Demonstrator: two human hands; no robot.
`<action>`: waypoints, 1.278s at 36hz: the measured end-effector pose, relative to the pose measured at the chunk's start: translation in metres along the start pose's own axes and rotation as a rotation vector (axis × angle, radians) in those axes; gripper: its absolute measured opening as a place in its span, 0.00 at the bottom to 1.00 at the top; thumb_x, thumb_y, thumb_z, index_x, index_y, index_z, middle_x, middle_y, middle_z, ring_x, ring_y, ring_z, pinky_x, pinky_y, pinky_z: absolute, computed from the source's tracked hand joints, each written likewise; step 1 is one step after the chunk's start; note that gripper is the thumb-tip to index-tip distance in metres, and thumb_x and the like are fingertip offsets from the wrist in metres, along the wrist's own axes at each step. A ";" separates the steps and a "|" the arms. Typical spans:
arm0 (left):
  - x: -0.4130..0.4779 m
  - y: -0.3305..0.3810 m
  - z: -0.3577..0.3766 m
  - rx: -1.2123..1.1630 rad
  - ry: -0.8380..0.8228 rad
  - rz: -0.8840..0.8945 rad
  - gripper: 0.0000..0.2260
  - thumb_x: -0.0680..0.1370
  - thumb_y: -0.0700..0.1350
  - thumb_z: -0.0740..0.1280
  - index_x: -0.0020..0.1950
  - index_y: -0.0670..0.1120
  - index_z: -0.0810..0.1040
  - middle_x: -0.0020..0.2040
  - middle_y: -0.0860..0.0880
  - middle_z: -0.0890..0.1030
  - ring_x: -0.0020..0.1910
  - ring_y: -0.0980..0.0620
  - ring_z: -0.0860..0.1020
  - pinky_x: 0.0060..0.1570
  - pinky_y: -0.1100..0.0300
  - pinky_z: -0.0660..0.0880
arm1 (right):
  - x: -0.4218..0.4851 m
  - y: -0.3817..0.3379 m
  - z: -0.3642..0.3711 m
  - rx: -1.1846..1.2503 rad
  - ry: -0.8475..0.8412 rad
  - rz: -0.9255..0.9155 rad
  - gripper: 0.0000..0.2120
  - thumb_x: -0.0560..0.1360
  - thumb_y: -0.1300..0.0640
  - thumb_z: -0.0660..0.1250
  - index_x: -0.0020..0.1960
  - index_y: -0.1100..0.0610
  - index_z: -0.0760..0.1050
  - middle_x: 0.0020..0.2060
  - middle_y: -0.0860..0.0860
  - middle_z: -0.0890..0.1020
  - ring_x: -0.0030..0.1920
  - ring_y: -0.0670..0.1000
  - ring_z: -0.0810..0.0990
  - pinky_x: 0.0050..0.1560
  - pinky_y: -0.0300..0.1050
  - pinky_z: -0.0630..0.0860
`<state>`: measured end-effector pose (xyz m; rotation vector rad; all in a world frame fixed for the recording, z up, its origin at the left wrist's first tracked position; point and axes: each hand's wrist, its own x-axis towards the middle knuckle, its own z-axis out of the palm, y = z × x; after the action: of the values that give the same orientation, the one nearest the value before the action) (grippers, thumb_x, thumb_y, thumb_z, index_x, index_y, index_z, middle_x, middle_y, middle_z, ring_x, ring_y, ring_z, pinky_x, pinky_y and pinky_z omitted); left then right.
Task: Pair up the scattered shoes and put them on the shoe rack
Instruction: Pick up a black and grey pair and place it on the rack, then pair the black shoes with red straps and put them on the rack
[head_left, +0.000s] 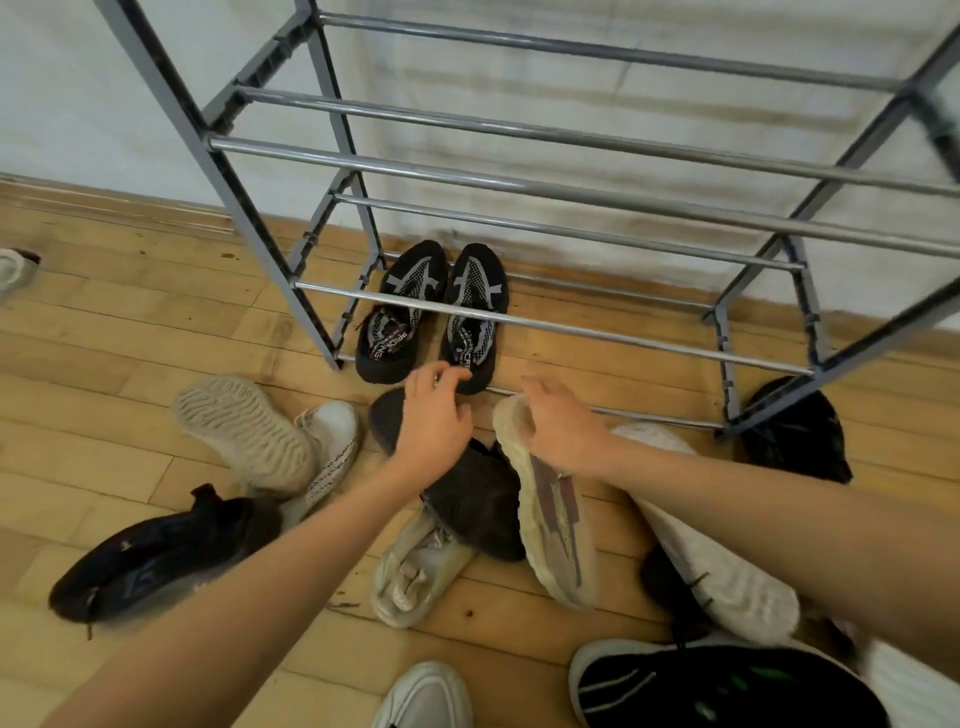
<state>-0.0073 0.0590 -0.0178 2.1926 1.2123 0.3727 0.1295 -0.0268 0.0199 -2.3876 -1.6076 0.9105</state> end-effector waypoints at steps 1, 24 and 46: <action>-0.009 0.004 0.005 -0.015 -0.059 -0.007 0.18 0.75 0.38 0.63 0.66 0.43 0.71 0.65 0.44 0.69 0.68 0.44 0.63 0.68 0.54 0.60 | -0.011 0.004 -0.001 -0.031 -0.017 0.001 0.25 0.76 0.58 0.61 0.72 0.56 0.60 0.68 0.56 0.68 0.67 0.59 0.68 0.64 0.55 0.70; -0.086 0.038 0.055 -0.188 -0.499 -0.210 0.29 0.75 0.41 0.67 0.74 0.47 0.59 0.66 0.43 0.69 0.62 0.47 0.72 0.59 0.54 0.74 | -0.099 0.051 0.076 0.195 -0.156 0.235 0.43 0.69 0.42 0.70 0.75 0.56 0.53 0.69 0.56 0.65 0.68 0.57 0.66 0.63 0.50 0.70; -0.091 0.053 0.054 -0.613 -0.597 -0.239 0.20 0.78 0.32 0.61 0.69 0.43 0.68 0.66 0.46 0.74 0.65 0.52 0.73 0.62 0.62 0.68 | -0.112 0.083 0.068 0.117 0.152 0.122 0.20 0.72 0.57 0.67 0.62 0.58 0.69 0.60 0.55 0.75 0.59 0.56 0.75 0.53 0.48 0.74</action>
<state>0.0058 -0.0587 -0.0235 1.4565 0.8573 -0.0246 0.1310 -0.1750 -0.0237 -2.4298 -1.3309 0.7970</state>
